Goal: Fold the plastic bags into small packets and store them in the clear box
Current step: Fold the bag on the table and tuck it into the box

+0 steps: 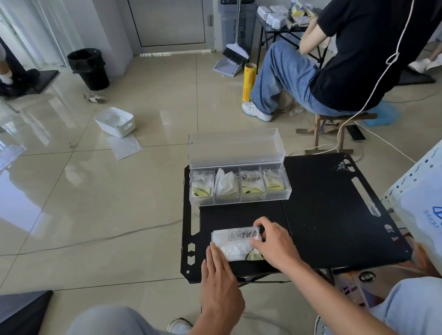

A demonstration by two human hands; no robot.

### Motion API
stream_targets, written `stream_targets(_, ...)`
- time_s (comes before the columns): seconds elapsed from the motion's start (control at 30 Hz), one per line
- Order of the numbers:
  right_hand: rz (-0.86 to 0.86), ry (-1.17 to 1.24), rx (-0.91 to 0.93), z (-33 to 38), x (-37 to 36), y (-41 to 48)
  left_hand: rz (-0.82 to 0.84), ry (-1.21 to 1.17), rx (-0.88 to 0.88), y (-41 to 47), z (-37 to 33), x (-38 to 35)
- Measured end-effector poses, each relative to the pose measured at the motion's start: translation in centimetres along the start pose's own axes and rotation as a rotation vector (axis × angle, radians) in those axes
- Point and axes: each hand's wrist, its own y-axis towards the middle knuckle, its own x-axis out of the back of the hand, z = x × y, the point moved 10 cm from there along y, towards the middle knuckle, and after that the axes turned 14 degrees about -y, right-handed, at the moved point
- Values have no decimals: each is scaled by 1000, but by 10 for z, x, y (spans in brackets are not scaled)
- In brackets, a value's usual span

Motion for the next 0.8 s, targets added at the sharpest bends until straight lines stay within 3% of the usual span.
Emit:
stream_targets(0.23, -11, -8, -4, 1, -1, 4, -107, -84, 17, 2, 2, 22)
stream_targets(0.33, -9, -35, -19, 1, 0, 6, -231, -111, -199, 3, -27, 26)
stream_targets(0.43, 11, -5, -93, -6, 0, 9, -170, -165, -371, 8, -41, 2)
stream_targets(0.6, 149, 114, -222, -16, -10, 21, -84, -162, -379, 16, -24, -14)
stream_targets(0.8, 136, 139, -159, -7, -4, 14, -90, -260, -405, 16, -19, 0)
